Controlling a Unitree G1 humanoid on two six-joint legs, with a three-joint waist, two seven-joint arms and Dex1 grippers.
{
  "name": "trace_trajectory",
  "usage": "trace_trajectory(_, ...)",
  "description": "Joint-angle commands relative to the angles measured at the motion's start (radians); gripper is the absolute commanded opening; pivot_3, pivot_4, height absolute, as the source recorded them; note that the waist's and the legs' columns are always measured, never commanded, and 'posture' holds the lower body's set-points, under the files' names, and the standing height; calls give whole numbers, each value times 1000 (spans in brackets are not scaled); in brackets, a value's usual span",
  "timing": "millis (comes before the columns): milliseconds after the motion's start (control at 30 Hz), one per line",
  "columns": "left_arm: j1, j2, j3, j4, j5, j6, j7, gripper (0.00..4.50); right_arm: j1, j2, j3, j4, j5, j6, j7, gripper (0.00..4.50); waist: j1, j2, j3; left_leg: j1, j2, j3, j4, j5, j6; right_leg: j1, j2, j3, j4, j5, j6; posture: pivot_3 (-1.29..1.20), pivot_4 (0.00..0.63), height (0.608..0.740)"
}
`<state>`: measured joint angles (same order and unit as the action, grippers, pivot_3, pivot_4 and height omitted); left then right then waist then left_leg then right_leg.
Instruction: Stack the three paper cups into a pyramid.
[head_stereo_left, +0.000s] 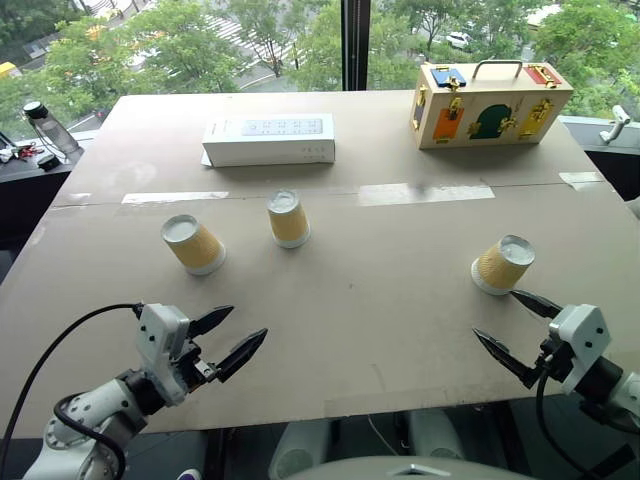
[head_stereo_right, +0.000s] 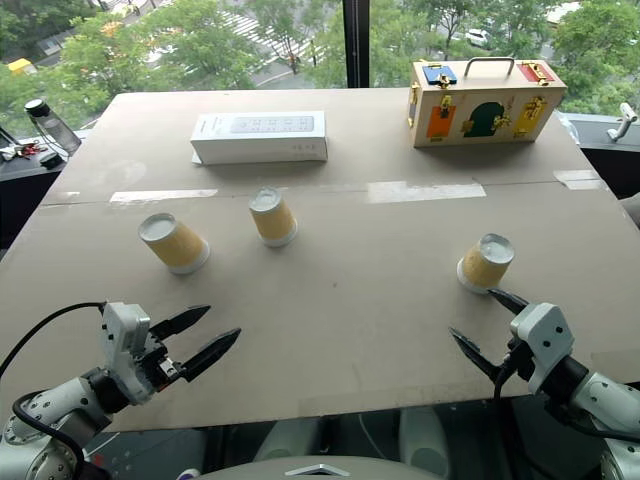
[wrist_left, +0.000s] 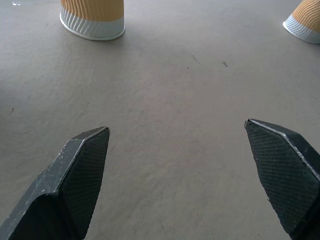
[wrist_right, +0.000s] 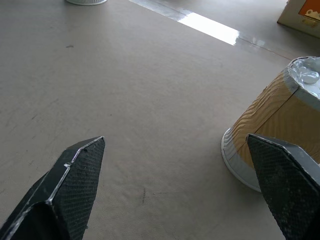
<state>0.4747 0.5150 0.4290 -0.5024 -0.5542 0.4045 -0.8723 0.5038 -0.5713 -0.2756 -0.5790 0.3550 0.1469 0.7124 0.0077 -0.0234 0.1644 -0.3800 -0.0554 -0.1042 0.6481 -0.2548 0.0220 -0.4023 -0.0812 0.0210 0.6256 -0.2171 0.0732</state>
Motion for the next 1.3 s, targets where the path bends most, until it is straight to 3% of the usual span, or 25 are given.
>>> trace_trajectory(33, -8, 1, -10, -6, -2, -45, -5, 4451, -20, 1, -6, -33, 17, -7, -6, 4500, 3, 0, 0, 0, 0, 0, 0, 0, 0, 0, 0, 0, 0, 0, 0, 0, 150, 740)
trace_trajectory(133, -30, -11, -32, -38, -53, -34, -5, 4451, -88, 26, 10, -62, 12, 17, -64, 4500, 4, 0, 0, 0, 0, 0, 0, 0, 0, 0, 0, 0, 0, 0, 0, 0, 150, 740)
trace_trajectory(200, -37, 14, -51, -57, -65, -49, -50, 4451, -173, 61, -20, -51, -75, -23, -173, 4500, 4, 0, 0, 0, 1, 0, 1, 0, 0, 0, 0, 0, 0, 0, 0, 0, 150, 740)
trace_trajectory(400, -128, 113, -87, -102, -125, -57, -160, 4451, -319, 101, -65, -67, -65, 92, -315, 4500, 10, 1, 1, -1, 0, -1, 0, 0, -1, -1, 2, -2, 0, 3, -5, 0, 150, 740)
trace_trajectory(633, -223, 173, -124, -135, -191, -19, -173, 4451, -326, 84, -63, -36, -12, 284, -327, 4500, 3, 3, 1, -2, 0, 1, 0, 0, -1, -2, 2, 0, 0, 3, -5, 0, 150, 740)
trace_trajectory(1133, -252, 212, -146, -179, -257, 17, -172, 4451, -438, 122, -21, 80, 33, 389, -366, 4500, 3, 5, 3, -1, 0, 2, 0, 0, 0, -2, 3, 0, 0, 3, -5, 0, 150, 740)
trace_trajectory(1233, -238, 201, -146, -175, -254, 11, -161, 4500, -459, 125, -20, 71, 45, 394, -358, 3639, 3, 6, 3, -1, 0, 2, 0, 0, 0, -2, 3, 1, 0, 3, -5, 0, 150, 740)
trace_trajectory(1300, -226, 191, -142, -172, -255, 9, -149, 4500, -468, 119, -17, 54, 60, 389, -339, 2631, 3, 6, 3, -1, 0, 2, 0, 0, 0, -2, 3, 1, 0, 3, -5, 0, 150, 740)
